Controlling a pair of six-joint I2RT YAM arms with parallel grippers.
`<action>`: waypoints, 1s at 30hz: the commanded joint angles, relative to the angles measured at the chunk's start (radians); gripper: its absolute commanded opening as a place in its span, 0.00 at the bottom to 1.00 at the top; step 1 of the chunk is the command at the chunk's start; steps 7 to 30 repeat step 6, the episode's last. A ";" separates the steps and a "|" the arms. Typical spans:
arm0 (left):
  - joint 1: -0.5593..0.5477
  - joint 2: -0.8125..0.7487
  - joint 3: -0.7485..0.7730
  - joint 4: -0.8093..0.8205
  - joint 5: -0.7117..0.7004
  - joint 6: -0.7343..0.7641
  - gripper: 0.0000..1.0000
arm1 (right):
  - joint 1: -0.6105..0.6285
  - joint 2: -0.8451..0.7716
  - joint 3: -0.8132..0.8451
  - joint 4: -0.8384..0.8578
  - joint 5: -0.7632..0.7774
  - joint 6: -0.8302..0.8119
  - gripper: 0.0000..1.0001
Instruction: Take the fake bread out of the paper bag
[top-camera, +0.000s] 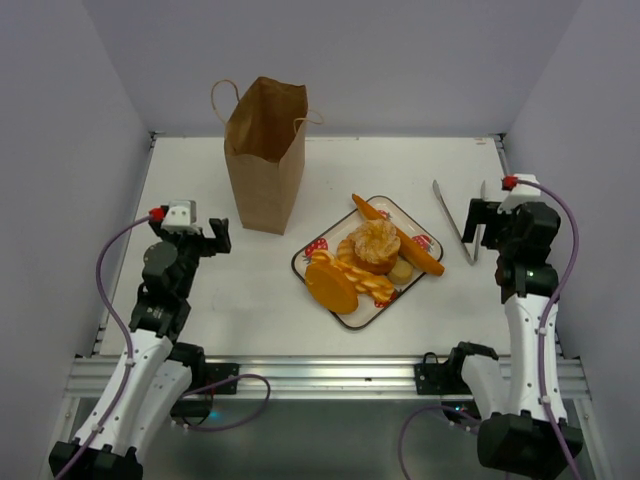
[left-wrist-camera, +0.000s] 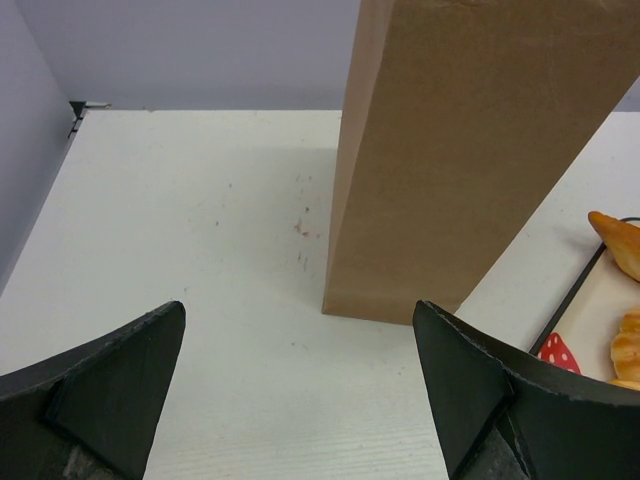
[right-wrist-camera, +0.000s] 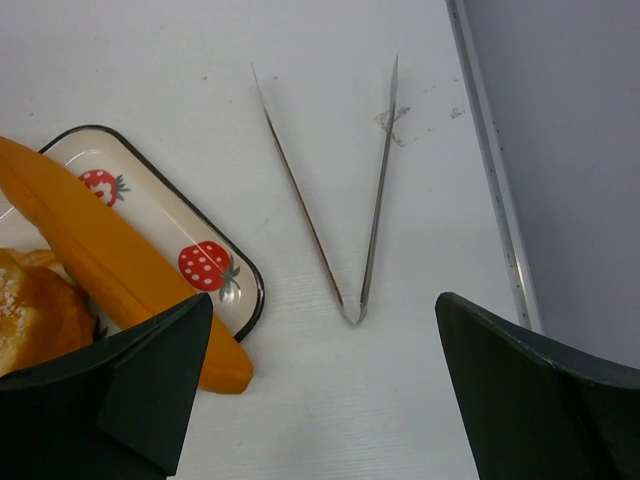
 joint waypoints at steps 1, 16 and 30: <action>-0.007 0.002 -0.004 0.041 0.016 0.007 1.00 | -0.003 -0.001 -0.005 0.050 0.021 0.023 0.99; -0.007 -0.024 -0.012 0.044 0.005 0.006 0.99 | -0.003 0.013 -0.005 0.045 0.017 0.030 0.99; -0.007 -0.024 -0.012 0.044 0.005 0.006 0.99 | -0.003 0.013 -0.005 0.045 0.017 0.030 0.99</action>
